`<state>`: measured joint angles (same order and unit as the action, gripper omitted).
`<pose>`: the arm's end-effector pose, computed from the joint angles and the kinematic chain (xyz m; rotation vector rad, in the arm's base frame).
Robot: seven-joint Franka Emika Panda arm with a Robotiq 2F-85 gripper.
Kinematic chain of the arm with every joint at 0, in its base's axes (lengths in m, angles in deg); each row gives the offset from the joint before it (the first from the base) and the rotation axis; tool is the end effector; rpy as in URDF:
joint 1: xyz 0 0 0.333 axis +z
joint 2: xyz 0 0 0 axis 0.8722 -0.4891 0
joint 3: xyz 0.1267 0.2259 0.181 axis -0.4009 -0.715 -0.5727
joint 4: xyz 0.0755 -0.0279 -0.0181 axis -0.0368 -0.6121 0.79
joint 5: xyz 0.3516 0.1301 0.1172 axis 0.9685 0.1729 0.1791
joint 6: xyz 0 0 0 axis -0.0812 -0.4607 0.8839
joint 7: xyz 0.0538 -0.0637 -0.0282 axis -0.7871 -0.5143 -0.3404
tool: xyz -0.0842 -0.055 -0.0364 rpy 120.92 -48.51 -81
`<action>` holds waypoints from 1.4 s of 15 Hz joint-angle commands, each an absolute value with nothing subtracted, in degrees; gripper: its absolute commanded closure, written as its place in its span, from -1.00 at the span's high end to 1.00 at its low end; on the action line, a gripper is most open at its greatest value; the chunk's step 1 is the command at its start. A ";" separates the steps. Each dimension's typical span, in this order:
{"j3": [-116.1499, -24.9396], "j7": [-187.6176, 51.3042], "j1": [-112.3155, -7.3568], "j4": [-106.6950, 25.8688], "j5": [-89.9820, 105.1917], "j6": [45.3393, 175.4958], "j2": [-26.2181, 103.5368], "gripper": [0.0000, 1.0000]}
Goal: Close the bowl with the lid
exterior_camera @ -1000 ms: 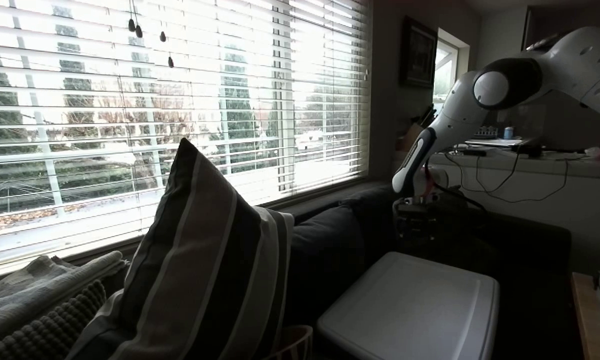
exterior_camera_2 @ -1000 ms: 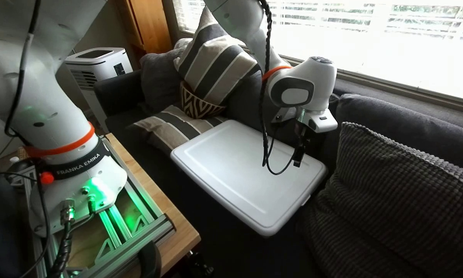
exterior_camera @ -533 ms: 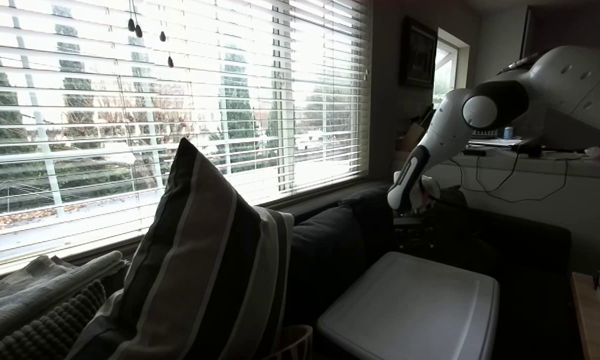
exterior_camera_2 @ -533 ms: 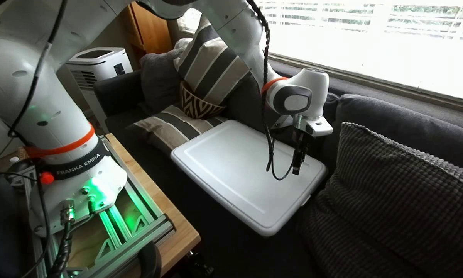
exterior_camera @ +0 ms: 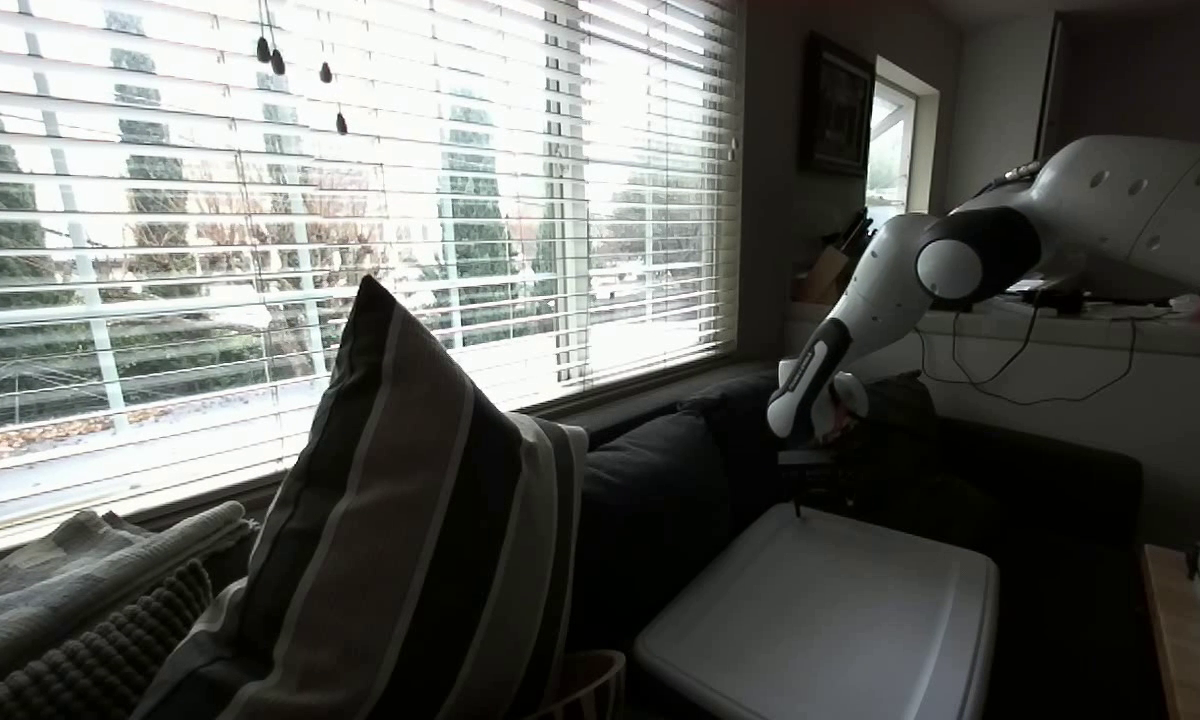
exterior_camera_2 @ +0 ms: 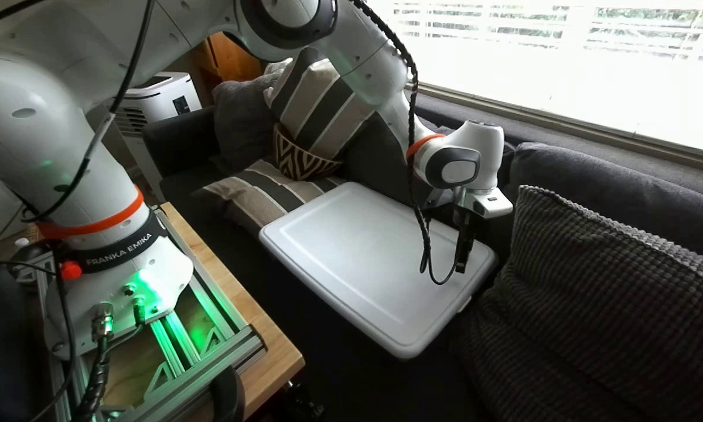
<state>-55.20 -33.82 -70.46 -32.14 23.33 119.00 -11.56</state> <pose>0.5986 -0.3032 0.0008 2.4399 -1.6507 -0.0688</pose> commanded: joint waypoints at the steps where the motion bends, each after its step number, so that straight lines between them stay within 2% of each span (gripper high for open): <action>1: -57.38 -34.89 -73.16 -26.30 23.10 119.06 -15.84 1.00; 21: -64.04 -32.53 -80.63 -15.41 29.14 114.05 -21.26 1.00</action>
<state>-62.16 -33.92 -79.15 -19.97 27.06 116.96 -17.48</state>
